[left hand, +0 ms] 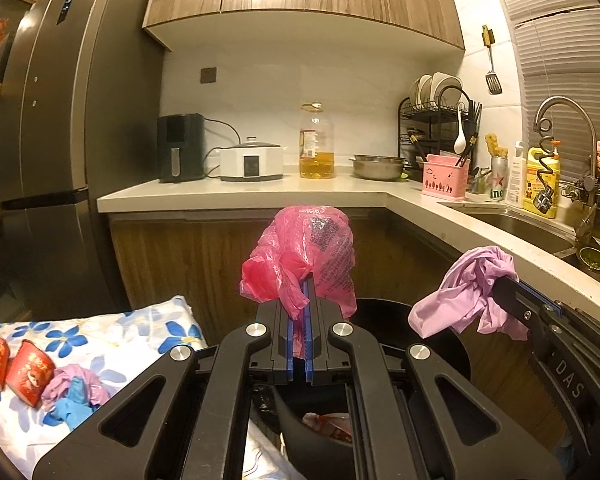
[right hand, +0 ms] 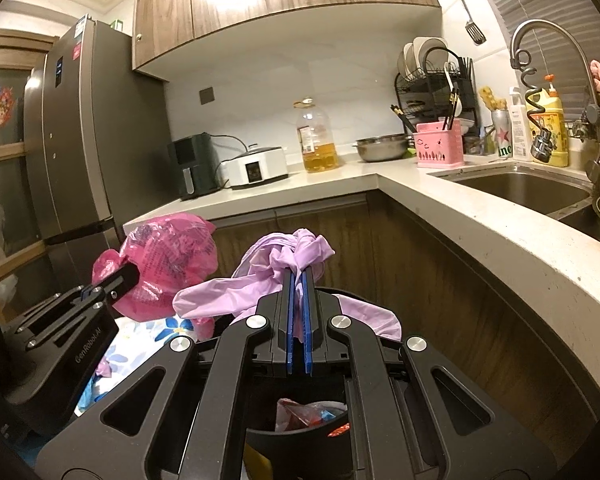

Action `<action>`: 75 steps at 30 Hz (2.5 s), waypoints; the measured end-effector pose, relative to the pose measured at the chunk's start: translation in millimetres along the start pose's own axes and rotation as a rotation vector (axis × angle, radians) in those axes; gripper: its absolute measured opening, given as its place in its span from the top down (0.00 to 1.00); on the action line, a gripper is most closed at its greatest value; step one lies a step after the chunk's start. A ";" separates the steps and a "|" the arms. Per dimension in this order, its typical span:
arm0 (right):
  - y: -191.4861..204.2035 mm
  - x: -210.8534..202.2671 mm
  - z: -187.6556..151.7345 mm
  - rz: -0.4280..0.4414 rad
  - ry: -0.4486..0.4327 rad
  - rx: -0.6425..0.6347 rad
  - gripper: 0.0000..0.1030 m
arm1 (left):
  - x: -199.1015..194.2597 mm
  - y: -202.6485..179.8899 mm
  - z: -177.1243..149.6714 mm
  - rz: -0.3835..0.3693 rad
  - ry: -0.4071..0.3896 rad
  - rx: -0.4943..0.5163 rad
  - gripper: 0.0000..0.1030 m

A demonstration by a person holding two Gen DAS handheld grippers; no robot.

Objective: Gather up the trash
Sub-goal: 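Carry the pink bag and pink glove over the black trash bin with both tools, then open both tools to drop the pink bag and glove into the bin, then move both tools back over the remaining trash on the table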

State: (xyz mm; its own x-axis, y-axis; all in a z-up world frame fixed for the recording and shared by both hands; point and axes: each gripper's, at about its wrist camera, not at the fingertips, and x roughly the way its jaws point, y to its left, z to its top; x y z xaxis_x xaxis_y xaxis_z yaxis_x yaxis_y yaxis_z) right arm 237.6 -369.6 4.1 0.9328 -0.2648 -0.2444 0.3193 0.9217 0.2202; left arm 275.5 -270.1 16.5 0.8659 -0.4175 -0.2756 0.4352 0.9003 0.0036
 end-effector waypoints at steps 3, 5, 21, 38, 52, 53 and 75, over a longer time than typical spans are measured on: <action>-2.6 4.1 2.4 0.002 0.002 0.005 0.96 | 4.5 0.1 0.2 -0.011 0.002 -0.004 0.97; -3.9 7.1 3.3 0.006 0.005 0.007 0.96 | 7.5 0.8 0.0 -0.017 0.006 -0.009 0.97; 0.2 24.8 1.0 0.040 0.040 0.004 0.95 | 26.7 3.9 -5.9 -0.083 0.047 -0.012 0.96; -12.4 28.2 -1.2 -0.003 0.052 0.026 0.56 | 24.7 21.2 -12.7 -0.091 0.051 -0.068 0.43; 6.4 0.2 -12.7 -0.034 0.020 -0.029 0.23 | -22.4 63.1 -31.2 0.100 0.063 -0.110 0.07; 8.2 -2.2 -13.7 -0.031 0.019 -0.029 0.23 | -27.3 66.7 -33.4 0.113 0.064 -0.114 0.07; 113.0 -39.2 -61.2 0.088 0.042 -0.092 0.21 | -140.6 179.2 -78.2 0.426 0.041 -0.211 0.06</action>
State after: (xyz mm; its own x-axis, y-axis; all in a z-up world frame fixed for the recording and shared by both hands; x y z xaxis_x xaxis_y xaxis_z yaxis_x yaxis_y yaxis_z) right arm 226.9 -237.7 -19.2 0.9481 -0.1719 -0.2676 0.2184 0.9635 0.1550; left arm 212.5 -40.4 -19.3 0.9442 -0.0040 -0.3294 -0.0200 0.9974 -0.0697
